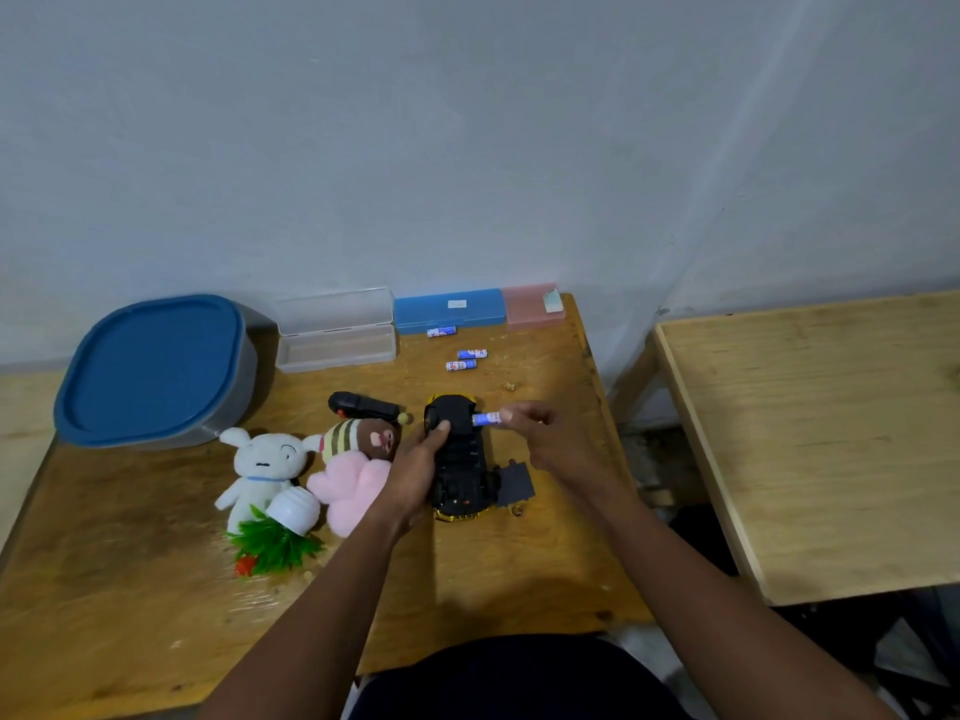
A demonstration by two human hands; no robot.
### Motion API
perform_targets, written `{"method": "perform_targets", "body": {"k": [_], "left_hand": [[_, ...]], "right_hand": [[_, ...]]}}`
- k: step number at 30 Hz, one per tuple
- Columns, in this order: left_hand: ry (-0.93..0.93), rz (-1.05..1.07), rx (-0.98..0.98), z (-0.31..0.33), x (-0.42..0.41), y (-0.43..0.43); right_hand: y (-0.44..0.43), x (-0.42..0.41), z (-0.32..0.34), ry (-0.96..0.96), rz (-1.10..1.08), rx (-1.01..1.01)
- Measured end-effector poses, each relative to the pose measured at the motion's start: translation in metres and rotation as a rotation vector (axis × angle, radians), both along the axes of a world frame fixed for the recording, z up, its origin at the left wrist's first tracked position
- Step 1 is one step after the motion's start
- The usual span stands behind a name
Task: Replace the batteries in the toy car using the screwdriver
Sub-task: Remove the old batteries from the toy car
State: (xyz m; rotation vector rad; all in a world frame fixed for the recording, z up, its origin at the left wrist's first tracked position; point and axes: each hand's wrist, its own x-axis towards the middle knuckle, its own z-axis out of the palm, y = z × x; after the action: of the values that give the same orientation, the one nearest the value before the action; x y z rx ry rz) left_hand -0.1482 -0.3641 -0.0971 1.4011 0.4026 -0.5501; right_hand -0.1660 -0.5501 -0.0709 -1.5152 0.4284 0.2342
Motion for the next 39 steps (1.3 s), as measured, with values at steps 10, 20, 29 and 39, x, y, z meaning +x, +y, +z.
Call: {"method": "perform_targets", "body": {"k": [10, 20, 29, 39], "left_hand": [[-0.135, 0.134, 0.248, -0.009, -0.012, -0.016], [-0.239, 0.191, 0.654, 0.004, -0.017, -0.031], [-0.573, 0.153, 0.736, 0.027, 0.042, -0.085], [-0.332, -0.222, 0.844, 0.012, 0.147, -0.136]], "right_hand": [[-0.012, 0.019, -0.004, 0.343, -0.196, 0.461], [-0.023, 0.048, -0.004, 0.344, -0.150, 0.343], [-0.061, 0.117, -0.007, 0.026, -0.006, -0.383], [-0.101, 0.191, -0.042, -0.215, 0.429, -1.141]]}}
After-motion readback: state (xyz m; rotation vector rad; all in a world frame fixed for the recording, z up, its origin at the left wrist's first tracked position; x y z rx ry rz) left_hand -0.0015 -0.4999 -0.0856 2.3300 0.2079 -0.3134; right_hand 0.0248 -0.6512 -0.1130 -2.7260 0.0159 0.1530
